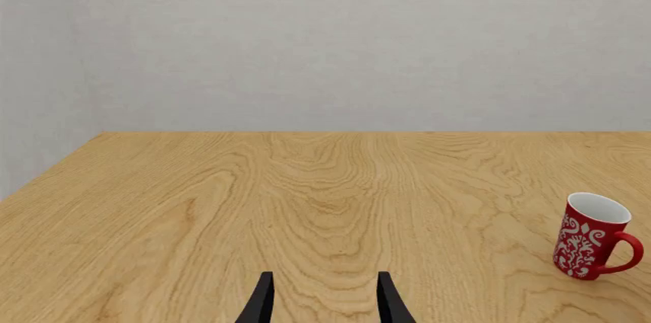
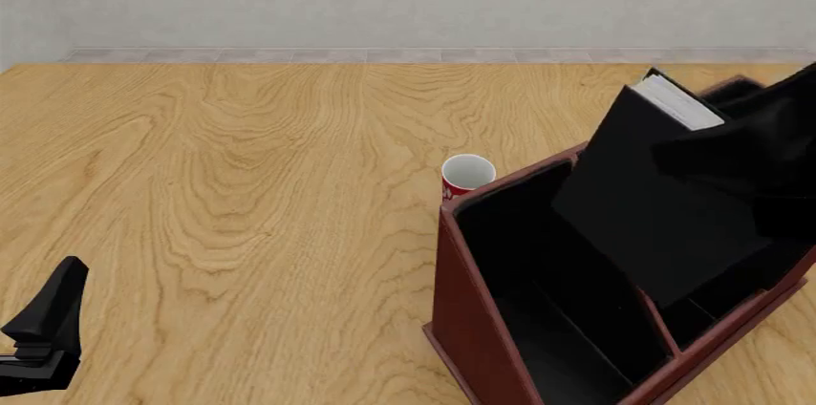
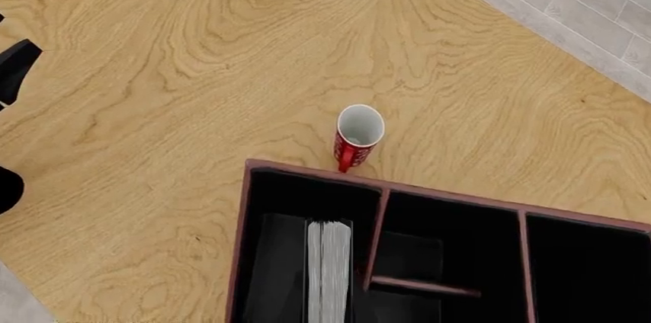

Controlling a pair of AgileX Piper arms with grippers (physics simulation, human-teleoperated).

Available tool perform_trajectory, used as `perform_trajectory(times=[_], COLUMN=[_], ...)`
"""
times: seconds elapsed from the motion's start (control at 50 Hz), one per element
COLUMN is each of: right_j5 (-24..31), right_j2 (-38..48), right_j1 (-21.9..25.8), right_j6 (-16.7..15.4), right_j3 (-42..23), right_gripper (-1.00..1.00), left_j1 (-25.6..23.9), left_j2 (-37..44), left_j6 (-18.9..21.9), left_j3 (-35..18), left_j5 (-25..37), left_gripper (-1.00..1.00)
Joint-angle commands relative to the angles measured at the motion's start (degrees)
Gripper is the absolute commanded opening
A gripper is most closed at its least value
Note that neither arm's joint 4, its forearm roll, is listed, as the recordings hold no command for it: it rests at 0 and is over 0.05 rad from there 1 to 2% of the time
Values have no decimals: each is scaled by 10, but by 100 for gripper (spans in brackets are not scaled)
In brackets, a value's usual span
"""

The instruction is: Pick up the book and place it in the left compartment of the caddy.

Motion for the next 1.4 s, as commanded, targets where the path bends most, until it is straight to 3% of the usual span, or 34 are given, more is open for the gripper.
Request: perform_trajectory(times=[0.02, 0.84, 1.06, 1.4], right_j5=[-16, -59, -76, -103], right_j2=[5, 15, 16, 26], right_j1=[5, 8, 1, 9], right_j6=[14, 31, 20, 35], right_j3=[17, 81, 104, 125], right_gripper=[-100, -100, -100, -100], left_j1=[0, 0, 0, 0], left_j2=[0, 0, 0, 0], left_j6=[0, 0, 0, 0], left_j3=[0, 0, 0, 0], left_j5=[0, 0, 0, 0], left_gripper=[100, 100, 100, 100])
